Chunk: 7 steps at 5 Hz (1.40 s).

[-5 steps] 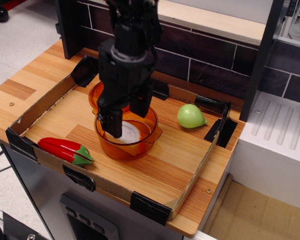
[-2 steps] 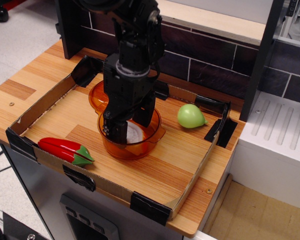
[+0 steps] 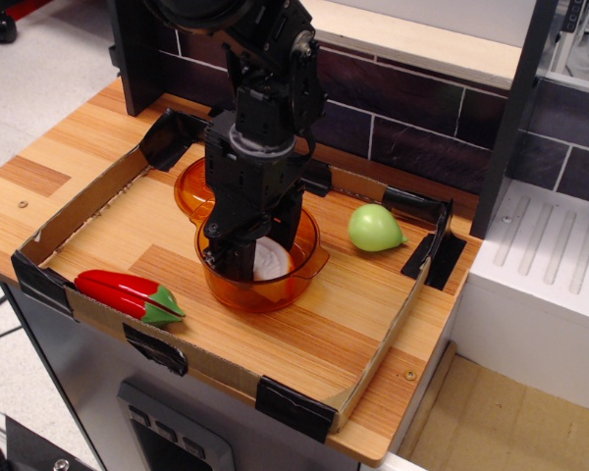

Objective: Take sushi out of pot

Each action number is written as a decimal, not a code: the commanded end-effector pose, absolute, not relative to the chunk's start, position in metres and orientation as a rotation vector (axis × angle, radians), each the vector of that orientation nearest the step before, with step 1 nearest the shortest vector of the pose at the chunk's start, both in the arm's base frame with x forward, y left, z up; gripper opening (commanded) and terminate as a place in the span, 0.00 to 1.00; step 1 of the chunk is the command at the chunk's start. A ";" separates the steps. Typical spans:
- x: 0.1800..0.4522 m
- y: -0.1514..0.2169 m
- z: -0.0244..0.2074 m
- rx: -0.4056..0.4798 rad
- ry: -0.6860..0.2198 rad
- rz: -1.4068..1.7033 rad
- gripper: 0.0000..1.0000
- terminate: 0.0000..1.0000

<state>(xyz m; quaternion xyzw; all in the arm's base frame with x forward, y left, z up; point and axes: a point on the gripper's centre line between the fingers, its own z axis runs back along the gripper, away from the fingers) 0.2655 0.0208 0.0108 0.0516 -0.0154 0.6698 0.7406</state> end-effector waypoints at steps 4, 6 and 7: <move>0.267 0.018 0.124 -0.093 -0.215 1.430 0.00 0.00; 0.248 -0.006 0.129 -0.039 -0.184 1.234 0.00 0.00; 0.250 0.020 0.127 -0.001 -0.193 1.246 0.00 0.00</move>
